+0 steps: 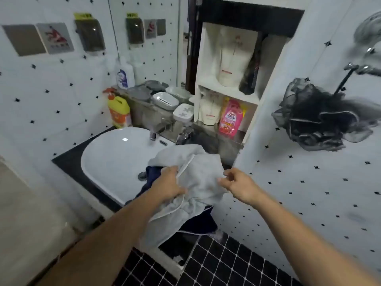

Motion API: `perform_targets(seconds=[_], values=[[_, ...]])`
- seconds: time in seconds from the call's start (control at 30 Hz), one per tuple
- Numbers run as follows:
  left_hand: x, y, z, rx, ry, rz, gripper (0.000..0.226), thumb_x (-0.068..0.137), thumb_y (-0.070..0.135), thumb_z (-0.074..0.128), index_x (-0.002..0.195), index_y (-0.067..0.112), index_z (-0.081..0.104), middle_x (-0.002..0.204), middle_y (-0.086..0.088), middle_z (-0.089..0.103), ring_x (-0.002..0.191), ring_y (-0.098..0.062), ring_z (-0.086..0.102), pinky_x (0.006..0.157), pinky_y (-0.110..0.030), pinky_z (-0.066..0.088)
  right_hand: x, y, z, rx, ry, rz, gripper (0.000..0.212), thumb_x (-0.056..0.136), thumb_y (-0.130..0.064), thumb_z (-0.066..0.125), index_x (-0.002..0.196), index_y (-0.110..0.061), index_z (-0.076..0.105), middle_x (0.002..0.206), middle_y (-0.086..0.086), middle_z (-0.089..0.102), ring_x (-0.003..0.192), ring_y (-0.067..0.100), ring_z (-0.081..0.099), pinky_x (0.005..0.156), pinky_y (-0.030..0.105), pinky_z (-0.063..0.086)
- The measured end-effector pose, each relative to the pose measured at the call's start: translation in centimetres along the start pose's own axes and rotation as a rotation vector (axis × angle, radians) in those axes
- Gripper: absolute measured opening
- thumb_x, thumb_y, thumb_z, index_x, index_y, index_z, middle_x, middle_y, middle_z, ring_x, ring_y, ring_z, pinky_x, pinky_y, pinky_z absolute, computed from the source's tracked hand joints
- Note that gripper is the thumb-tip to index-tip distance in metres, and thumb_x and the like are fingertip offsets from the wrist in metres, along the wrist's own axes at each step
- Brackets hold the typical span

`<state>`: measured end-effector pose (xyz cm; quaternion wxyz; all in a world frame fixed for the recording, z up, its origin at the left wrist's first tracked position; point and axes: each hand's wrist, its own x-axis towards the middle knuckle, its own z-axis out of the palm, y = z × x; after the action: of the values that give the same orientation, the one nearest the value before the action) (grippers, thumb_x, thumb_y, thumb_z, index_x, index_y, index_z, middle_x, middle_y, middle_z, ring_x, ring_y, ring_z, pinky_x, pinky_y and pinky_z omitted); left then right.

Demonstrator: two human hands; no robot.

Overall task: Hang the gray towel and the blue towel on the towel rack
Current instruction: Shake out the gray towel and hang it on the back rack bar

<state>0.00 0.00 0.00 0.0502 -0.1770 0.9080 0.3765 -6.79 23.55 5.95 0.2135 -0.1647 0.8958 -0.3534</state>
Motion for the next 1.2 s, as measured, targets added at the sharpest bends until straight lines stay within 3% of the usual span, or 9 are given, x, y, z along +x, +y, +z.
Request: perform_targets(seconds=[0.23,0.43,0.5,0.57,0.63,0.73,0.83,1.0,1.2], values=[[6.1,-0.3,1.2,0.133,-0.014,-0.107,0.021,0.088,0.028,0.059,0.1,0.012,0.067,0.099,-0.008,0.069,0.094,-0.028,0.063,0.077,-0.037,0.051,6.7,-0.2,1.5,0.002,-0.039,0.101,0.053,0.09,-0.037,0.067,0.133,-0.012,0.048,0.11,0.003,0.057,0.098,0.023,0.059,0.075,0.028,0.046],[7.5,7.9,-1.0,-0.397,-0.155,0.307,0.005,0.088,0.006,0.062,0.083,0.007,0.062,0.073,0.005,0.057,0.069,-0.006,0.052,0.069,-0.022,0.041,7.8,-1.6,-0.7,-0.155,0.046,-0.207,0.088,0.08,-0.018,0.077,0.152,-0.029,0.027,0.15,0.002,0.027,0.135,0.023,0.034,0.112,0.039,0.034],[6.4,11.5,-1.6,-0.442,-0.228,0.449,0.01,0.086,0.001,0.063,0.082,0.01,0.065,0.071,0.012,0.063,0.069,0.003,0.056,0.071,-0.017,0.044,7.2,-2.1,-2.5,-0.054,0.077,-0.346,0.075,0.075,-0.012,0.08,0.141,-0.026,0.046,0.143,-0.001,0.042,0.129,0.017,0.042,0.107,0.035,0.039],[5.2,14.6,-2.1,-0.485,-0.229,0.507,0.016,0.084,0.0,0.067,0.078,0.015,0.068,0.066,0.015,0.067,0.067,0.006,0.058,0.07,-0.014,0.045,5.6,-2.1,-4.7,0.161,0.119,-0.343,0.049,0.071,-0.013,0.084,0.112,-0.027,0.061,0.109,-0.009,0.062,0.098,0.003,0.058,0.083,0.023,0.048],[3.6,17.3,-2.1,-0.516,-0.174,0.526,0.012,0.082,0.003,0.072,0.082,0.015,0.069,0.066,0.014,0.068,0.067,0.005,0.059,0.067,-0.014,0.046,3.7,-1.5,-6.9,0.265,0.19,-0.301,0.036,0.07,-0.017,0.085,0.099,-0.023,0.062,0.087,-0.008,0.062,0.076,0.004,0.057,0.067,0.024,0.047],[0.7,20.5,-0.7,-0.512,-0.13,0.591,0.025,0.074,0.016,0.082,0.095,0.016,0.07,0.08,0.01,0.071,0.076,0.0,0.064,0.069,-0.016,0.049,0.3,0.4,-10.3,0.322,0.279,-0.322,0.022,0.077,-0.012,0.079,0.092,-0.019,0.064,0.078,-0.009,0.063,0.072,0.009,0.057,0.064,0.025,0.047],[-2.4,22.6,3.0,-0.38,0.0,0.607,0.04,0.066,0.025,0.083,0.101,0.029,0.065,0.095,0.006,0.069,0.088,-0.008,0.064,0.08,-0.023,0.052,-4.1,2.7,-13.9,0.375,0.364,-0.368,0.021,0.08,-0.01,0.077,0.077,-0.024,0.062,0.059,-0.019,0.062,0.056,-0.005,0.053,0.055,0.013,0.043],[-6.1,21.6,8.8,0.031,0.211,0.477,0.033,0.068,0.015,0.074,0.1,0.018,0.065,0.095,0.001,0.059,0.093,-0.027,0.061,0.08,-0.041,0.049,-12.0,7.8,-21.2,0.453,0.473,-0.384,0.007,0.082,-0.017,0.076,0.083,-0.017,0.068,0.071,-0.014,0.07,0.067,-0.001,0.063,0.061,0.018,0.052],[-9.1,23.4,8.2,-0.124,0.491,0.158,0.021,0.075,0.005,0.063,0.07,0.025,0.062,0.07,-0.002,0.065,0.072,-0.028,0.062,0.061,-0.035,0.047,-18.3,13.9,-28.3,0.535,0.629,-0.379,0.012,0.086,-0.013,0.072,0.084,-0.024,0.068,0.073,-0.017,0.073,0.067,-0.001,0.066,0.06,0.015,0.052]])
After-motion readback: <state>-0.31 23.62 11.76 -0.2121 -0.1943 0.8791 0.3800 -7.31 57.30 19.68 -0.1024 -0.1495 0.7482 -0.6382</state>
